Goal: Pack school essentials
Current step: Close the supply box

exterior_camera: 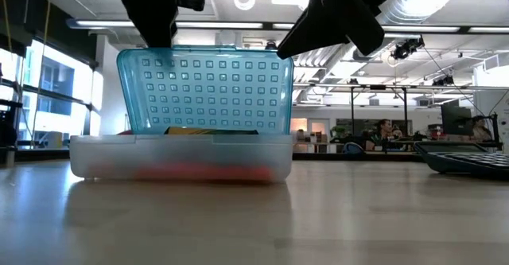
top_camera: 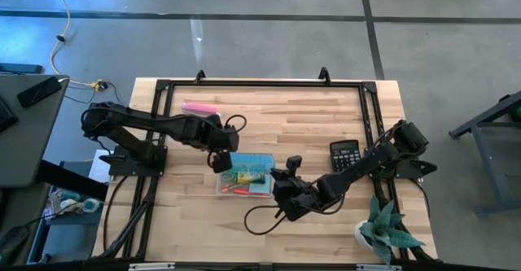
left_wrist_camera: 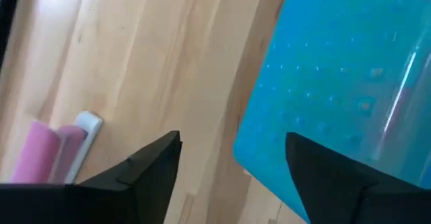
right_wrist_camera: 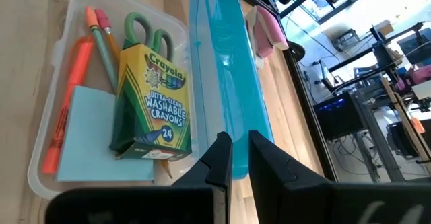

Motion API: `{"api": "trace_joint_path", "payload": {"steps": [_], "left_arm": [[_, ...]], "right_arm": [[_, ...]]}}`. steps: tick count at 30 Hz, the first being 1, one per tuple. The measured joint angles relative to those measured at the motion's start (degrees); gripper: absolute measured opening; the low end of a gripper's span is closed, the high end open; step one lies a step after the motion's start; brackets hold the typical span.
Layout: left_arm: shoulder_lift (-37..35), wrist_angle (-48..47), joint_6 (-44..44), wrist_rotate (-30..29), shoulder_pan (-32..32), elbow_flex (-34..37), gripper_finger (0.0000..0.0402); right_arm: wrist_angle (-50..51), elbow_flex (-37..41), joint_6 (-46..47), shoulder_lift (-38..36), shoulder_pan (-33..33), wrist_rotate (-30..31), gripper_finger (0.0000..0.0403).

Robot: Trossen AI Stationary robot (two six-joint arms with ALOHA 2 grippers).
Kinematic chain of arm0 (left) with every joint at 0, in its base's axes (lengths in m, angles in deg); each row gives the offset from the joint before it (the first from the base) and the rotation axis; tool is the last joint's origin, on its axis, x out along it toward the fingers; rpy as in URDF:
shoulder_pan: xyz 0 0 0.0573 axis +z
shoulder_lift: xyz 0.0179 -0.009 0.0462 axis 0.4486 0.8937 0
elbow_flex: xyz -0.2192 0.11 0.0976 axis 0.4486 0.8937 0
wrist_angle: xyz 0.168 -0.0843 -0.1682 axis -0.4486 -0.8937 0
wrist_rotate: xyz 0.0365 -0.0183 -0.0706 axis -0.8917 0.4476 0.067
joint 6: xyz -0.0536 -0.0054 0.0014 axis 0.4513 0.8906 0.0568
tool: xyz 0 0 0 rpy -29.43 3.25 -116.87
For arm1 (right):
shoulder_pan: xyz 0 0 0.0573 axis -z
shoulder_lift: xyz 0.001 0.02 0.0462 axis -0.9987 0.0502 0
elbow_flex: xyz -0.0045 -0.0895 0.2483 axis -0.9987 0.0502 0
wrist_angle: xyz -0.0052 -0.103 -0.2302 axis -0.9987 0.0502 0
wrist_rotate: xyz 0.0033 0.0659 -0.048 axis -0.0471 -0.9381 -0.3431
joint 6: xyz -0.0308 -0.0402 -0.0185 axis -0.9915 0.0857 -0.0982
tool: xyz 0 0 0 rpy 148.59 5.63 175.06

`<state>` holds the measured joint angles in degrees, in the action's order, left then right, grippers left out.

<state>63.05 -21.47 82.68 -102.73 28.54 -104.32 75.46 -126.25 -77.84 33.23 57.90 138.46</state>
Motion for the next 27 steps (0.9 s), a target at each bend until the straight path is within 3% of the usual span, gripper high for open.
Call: {"api": "trace_joint_path", "payload": {"steps": [6,22,27], "left_arm": [[0.5,1.2,0.0,3.7,-0.2,0.0,0.0223],[0.5,3.5,2.8,3.6,-4.2,1.1,0.0069],[0.5,4.1,3.1,3.5,-6.4,1.1,0.0027]], "right_arm": [[0.1,0.0,0.1,0.0,0.0,-0.4,0.0021],[0.1,0.0,0.5,0.0,0.0,-0.5,0.0021],[-0.2,0.0,0.6,0.0,0.0,-1.5,0.0041]]}}
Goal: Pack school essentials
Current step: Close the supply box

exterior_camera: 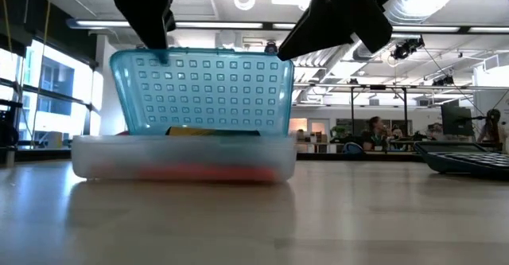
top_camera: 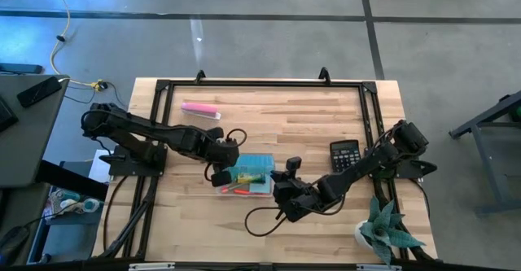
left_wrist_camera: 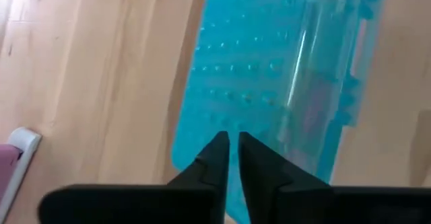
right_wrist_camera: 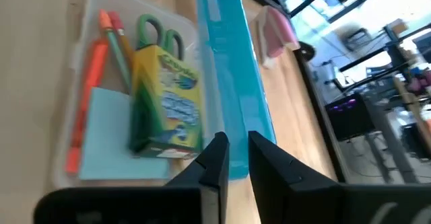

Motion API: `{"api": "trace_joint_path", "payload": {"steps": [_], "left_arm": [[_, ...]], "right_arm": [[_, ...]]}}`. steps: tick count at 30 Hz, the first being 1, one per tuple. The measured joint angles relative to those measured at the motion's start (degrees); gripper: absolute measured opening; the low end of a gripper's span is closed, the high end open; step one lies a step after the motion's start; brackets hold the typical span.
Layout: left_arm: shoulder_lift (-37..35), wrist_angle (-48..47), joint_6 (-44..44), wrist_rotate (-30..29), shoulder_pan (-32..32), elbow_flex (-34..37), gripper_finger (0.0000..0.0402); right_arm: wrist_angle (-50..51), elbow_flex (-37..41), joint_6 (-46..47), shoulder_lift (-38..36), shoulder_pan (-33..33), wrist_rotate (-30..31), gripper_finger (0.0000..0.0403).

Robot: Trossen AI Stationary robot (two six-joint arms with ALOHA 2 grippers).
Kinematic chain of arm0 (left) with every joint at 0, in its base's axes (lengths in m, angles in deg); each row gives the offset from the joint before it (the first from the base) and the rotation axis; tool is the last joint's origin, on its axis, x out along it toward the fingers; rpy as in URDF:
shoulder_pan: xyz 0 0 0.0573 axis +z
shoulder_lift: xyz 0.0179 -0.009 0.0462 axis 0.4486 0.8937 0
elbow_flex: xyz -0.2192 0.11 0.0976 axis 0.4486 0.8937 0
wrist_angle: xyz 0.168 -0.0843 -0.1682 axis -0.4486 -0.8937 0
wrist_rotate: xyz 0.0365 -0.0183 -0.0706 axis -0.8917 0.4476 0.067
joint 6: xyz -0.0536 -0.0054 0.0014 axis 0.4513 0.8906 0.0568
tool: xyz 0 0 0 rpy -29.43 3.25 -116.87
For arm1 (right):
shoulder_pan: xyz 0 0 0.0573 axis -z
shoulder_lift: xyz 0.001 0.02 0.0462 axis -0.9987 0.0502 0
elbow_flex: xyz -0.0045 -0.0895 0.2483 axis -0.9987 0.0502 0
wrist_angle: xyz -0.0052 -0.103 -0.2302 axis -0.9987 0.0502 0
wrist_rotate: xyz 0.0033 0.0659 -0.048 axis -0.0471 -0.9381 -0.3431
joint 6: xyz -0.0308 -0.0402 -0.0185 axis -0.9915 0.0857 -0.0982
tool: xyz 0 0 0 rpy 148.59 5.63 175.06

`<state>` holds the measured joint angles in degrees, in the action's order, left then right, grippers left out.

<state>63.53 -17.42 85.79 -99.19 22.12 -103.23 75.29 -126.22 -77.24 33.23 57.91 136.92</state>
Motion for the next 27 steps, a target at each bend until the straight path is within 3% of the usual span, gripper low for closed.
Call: {"api": "trace_joint_path", "payload": {"steps": [5,17,27], "left_arm": [[0.0,0.1,1.1,0.0,-1.7,0.0,0.0002],[0.0,0.1,4.9,-2.3,-5.6,0.0,0.0007],[0.3,0.0,9.6,-8.5,-11.9,0.0,0.0007]], "right_arm": [[-0.4,0.0,0.0,0.0,-0.1,-0.4,0.0067],[-1.8,-1.9,0.0,0.0,-2.3,-0.1,0.0071],[-2.1,-3.0,6.4,0.3,-4.5,-6.1,0.0071]]}}
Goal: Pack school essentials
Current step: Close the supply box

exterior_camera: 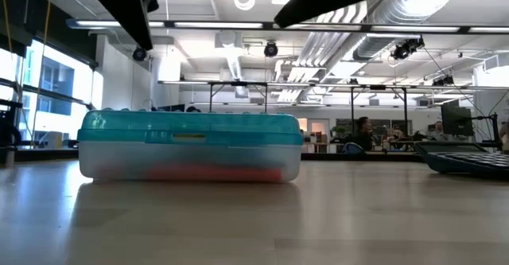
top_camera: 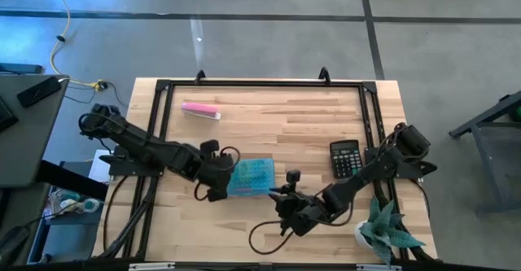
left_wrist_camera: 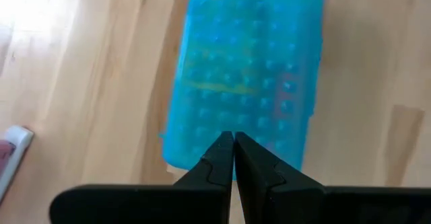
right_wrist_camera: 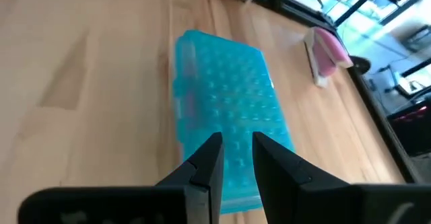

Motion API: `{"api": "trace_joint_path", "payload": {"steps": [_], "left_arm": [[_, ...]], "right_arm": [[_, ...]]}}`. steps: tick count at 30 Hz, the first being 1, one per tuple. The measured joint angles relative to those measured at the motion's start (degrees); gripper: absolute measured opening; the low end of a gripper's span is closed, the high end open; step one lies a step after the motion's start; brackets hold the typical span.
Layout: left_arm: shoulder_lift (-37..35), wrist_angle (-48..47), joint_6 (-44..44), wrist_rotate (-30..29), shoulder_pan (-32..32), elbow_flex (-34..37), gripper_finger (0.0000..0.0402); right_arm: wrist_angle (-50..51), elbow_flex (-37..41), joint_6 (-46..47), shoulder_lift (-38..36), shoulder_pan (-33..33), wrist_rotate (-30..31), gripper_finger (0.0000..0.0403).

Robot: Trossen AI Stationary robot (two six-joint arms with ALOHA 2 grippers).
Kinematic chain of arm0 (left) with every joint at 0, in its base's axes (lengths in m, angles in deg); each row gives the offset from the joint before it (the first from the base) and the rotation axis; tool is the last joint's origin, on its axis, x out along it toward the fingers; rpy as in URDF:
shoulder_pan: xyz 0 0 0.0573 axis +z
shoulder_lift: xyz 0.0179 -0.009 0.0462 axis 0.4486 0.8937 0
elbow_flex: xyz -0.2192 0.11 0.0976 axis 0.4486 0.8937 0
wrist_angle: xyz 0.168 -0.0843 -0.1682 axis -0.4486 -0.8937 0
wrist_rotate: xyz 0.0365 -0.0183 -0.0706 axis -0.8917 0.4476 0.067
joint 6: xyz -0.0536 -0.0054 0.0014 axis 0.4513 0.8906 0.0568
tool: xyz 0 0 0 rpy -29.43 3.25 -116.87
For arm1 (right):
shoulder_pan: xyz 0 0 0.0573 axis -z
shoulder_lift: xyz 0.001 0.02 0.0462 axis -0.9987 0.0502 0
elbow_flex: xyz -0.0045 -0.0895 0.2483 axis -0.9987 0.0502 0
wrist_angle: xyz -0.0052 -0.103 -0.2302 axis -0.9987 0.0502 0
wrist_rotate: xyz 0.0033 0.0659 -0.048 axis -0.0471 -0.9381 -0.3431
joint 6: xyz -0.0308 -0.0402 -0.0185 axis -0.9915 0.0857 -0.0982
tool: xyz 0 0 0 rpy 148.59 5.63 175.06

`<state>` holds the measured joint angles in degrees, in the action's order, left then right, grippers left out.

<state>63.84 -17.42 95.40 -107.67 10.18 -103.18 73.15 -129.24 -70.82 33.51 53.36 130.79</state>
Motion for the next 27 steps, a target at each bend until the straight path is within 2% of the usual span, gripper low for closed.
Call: {"api": "trace_joint_path", "payload": {"steps": [5,9,11,15,19,27], "left_arm": [[0.0,2.3,1.9,-0.9,-4.6,1.8,0.0007],[0.1,12.7,3.0,0.1,-6.7,9.0,0.0007],[0.1,18.4,2.7,0.1,-6.9,12.2,0.0007],[0.1,26.2,1.2,-2.7,-5.6,16.3,0.0007],[0.0,28.2,-0.4,-3.7,-3.6,18.1,0.0007],[0.2,38.4,-0.1,0.4,-0.2,25.6,0.0007]], "right_arm": [[-1.7,0.0,0.9,1.8,3.7,-4.2,0.0071],[-2.0,0.0,3.3,3.6,6.6,-10.3,0.0071],[-2.2,0.0,3.8,4.3,7.6,-11.1,0.0071],[-2.2,0.1,4.1,4.6,8.7,-11.3,0.0071],[-2.2,0.0,6.1,4.7,10.1,-12.0,0.0071],[-2.2,0.0,8.7,6.8,13.7,-18.1,0.0071]]}}
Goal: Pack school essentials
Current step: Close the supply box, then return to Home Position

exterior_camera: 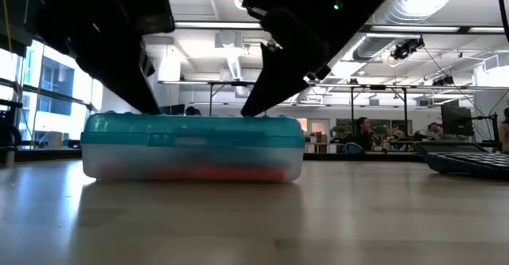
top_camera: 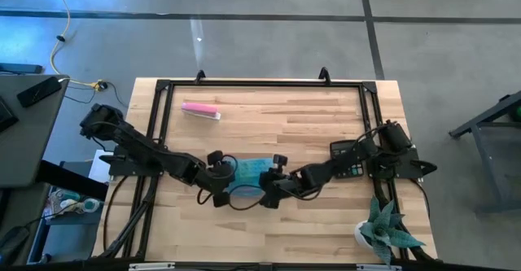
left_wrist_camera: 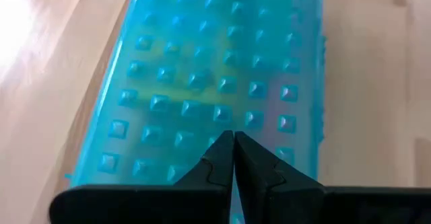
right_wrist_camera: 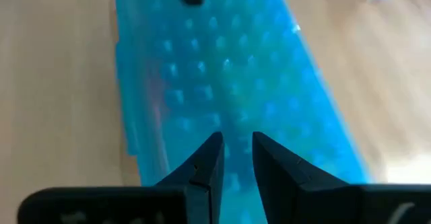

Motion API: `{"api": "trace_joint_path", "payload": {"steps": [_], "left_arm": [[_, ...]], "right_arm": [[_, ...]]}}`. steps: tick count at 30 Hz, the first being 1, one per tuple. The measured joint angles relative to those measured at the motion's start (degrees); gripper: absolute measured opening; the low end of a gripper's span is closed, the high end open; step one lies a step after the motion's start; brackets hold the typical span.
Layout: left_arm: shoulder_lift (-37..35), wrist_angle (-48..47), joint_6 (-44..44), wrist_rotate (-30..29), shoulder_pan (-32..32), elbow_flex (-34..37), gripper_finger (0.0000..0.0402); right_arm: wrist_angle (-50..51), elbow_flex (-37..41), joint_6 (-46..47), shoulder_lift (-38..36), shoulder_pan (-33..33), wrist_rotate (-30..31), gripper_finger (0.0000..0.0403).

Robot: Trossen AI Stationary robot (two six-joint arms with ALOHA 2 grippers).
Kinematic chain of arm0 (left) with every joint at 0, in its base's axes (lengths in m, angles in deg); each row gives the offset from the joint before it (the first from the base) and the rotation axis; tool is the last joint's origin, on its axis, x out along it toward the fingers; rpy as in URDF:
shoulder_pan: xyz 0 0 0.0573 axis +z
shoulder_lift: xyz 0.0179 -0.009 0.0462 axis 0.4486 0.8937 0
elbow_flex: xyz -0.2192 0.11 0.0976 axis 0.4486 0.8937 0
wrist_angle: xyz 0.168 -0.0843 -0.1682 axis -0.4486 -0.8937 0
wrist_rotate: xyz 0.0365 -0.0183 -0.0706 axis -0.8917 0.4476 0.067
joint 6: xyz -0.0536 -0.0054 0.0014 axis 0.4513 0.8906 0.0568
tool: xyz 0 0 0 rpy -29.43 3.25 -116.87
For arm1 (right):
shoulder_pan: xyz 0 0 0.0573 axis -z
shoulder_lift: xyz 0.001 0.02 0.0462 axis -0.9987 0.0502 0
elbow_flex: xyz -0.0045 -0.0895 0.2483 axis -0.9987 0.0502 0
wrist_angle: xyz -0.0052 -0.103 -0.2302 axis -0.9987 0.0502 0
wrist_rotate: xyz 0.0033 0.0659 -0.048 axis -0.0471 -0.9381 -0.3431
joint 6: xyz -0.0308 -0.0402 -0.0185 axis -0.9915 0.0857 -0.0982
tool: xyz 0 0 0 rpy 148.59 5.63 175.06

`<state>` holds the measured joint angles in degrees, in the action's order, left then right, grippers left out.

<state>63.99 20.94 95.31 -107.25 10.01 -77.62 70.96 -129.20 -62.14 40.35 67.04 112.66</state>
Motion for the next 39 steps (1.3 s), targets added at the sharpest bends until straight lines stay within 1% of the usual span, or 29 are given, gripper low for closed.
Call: {"api": "trace_joint_path", "payload": {"steps": [3,5,8,12,14,17,23,25,31,34,36,39], "left_arm": [[0.0,0.9,0.4,-0.1,0.6,1.5,0.0007],[-0.1,1.5,0.4,-0.3,0.9,2.1,0.0007],[-0.1,1.8,-0.1,-1.1,1.5,2.3,0.0007],[0.1,2.7,-2.5,-6.6,2.3,2.5,0.0007],[-0.5,3.4,-4.0,-7.3,2.9,2.6,0.0007],[-1.8,3.6,-5.9,-4.9,4.2,2.7,0.0007],[-8.0,3.2,-10.4,4.9,8.7,2.8,0.0008],[-10.4,3.4,-12.4,7.1,10.8,2.7,0.0008],[-18.8,2.9,-17.4,11.1,17.7,2.7,0.0007],[-22.7,2.8,-19.9,13.5,21.0,2.6,0.0007],[-25.1,3.3,-21.6,14.8,22.7,2.6,0.0007],[-28.2,4.3,-23.6,15.1,24.7,3.3,0.0007]], "right_arm": [[-0.5,-0.2,1.4,0.9,1.3,-4.2,0.0071],[-0.4,-0.2,1.5,1.1,1.6,-4.6,0.0071],[-0.6,-0.2,0.1,1.3,1.5,-2.8,0.0071],[0.4,-1.3,-4.4,1.5,1.6,0.7,0.0071],[0.8,-1.9,-6.8,1.6,1.6,2.0,0.0071],[2.3,-2.5,-10.0,1.1,2.1,4.2,0.0071],[7.1,-2.6,-13.1,-2.3,4.0,6.1,0.0071],[8.4,-2.6,-15.1,-3.4,5.0,6.5,0.0071],[13.2,-2.6,-21.3,-6.3,8.7,6.9,0.0071],[17.1,-2.6,-22.0,-8.7,11.1,9.0,0.0071],[19.9,-2.6,-21.7,-10.5,12.8,9.4,0.0071],[21.0,-1.3,-21.7,-13.4,15.3,9.3,0.0071]]}}
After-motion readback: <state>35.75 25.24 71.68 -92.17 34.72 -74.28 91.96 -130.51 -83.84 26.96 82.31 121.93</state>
